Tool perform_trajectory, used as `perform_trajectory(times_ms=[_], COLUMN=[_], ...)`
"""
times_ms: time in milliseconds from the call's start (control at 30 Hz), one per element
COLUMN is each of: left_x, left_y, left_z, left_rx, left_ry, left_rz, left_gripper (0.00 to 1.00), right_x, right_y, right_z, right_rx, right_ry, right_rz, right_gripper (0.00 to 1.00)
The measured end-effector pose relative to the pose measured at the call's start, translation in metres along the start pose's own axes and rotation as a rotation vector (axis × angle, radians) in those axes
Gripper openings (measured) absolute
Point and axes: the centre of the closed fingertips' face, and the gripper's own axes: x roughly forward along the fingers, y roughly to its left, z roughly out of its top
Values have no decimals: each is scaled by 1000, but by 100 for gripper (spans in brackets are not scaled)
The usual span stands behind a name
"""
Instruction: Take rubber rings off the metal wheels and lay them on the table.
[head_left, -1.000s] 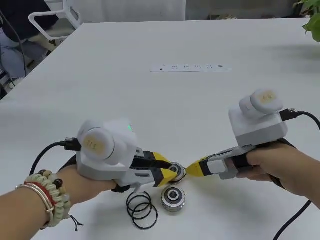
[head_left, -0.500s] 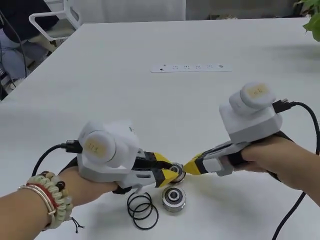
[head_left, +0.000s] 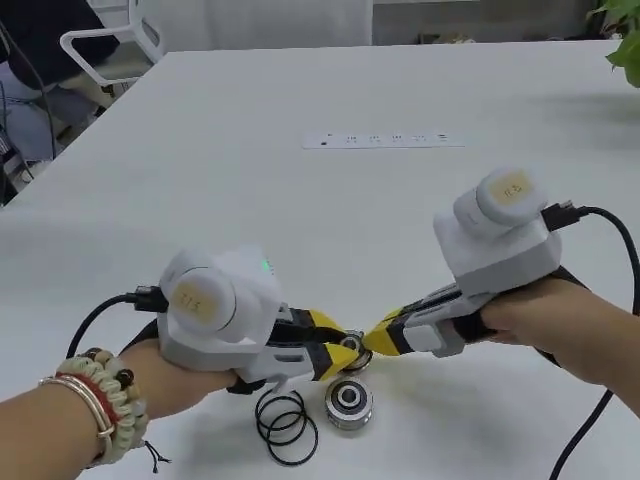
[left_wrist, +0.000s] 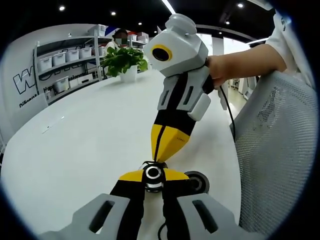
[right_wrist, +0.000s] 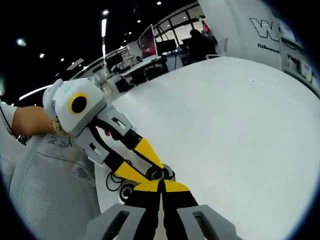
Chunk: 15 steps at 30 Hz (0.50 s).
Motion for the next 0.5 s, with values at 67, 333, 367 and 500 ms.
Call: perform_trajectory(times_ms=[67,333,367,500], left_x=[0,0,0,0], left_y=[0,0,0,0], left_z=[0,0,0,0], left_rx=[0,-4,-2,-3], left_ry=[0,-1,-1,-1], left_rz=[0,0,0,0], left_gripper=[7,7,7,7], right_x=[1,2,2,2], right_y=[2,2,2,1], right_z=[1,2,2,1], right_rx=[-4,-11,-12,6], right_ry=[-8,-15,-19,-30], right_rz=[8,13,15,25], right_gripper=[0,0,0,0])
